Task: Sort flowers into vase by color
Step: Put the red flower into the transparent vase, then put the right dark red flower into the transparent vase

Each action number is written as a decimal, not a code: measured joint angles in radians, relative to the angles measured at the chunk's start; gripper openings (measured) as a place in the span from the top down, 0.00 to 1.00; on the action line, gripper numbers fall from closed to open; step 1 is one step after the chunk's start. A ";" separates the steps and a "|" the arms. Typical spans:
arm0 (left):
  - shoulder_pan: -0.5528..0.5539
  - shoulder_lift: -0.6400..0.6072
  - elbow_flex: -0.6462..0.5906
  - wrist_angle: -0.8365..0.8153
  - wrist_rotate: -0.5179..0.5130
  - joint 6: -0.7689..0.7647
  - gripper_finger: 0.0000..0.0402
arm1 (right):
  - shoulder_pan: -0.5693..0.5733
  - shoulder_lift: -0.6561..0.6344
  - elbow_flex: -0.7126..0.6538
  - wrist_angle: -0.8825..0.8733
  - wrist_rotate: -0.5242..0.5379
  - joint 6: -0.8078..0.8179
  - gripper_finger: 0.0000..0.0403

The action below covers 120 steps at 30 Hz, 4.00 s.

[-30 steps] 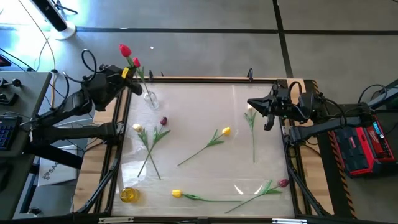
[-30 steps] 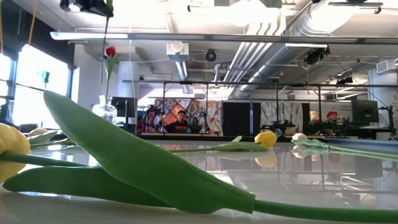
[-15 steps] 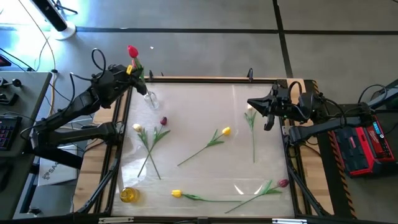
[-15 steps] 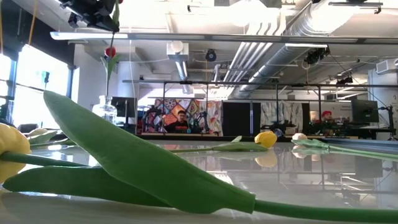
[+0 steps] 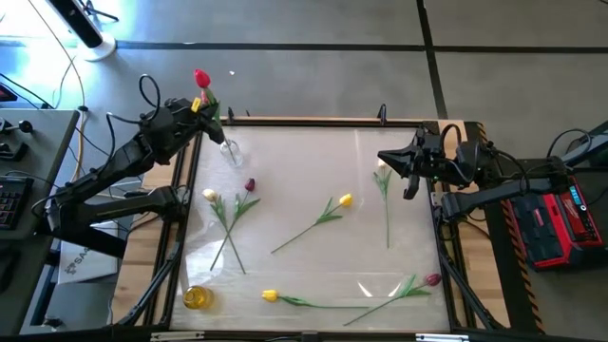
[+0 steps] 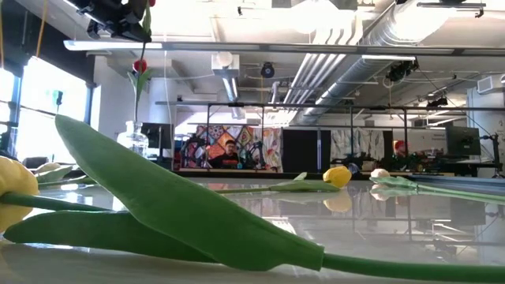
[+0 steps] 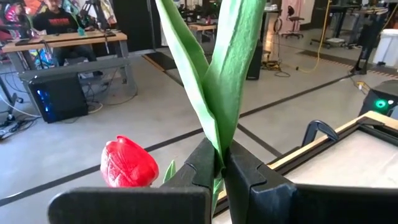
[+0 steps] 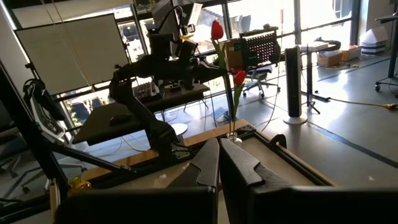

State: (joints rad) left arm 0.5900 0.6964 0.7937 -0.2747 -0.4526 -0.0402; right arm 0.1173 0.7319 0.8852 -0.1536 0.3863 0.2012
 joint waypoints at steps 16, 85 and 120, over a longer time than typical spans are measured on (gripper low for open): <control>0.036 0.005 0.024 -0.017 0.002 0.042 0.99 | 0.000 0.000 0.000 0.000 0.000 0.000 1.00; -0.033 -0.006 0.138 -0.223 0.180 0.019 0.54 | 0.000 0.000 0.000 0.000 0.000 0.000 1.00; -0.413 0.724 0.409 0.486 0.673 -0.007 0.54 | 0.000 0.000 0.000 0.000 0.000 0.000 1.00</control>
State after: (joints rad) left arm 0.1774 1.4200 1.2030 0.2117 0.2207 -0.0469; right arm 0.1176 0.7322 0.8856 -0.1539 0.3862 0.2012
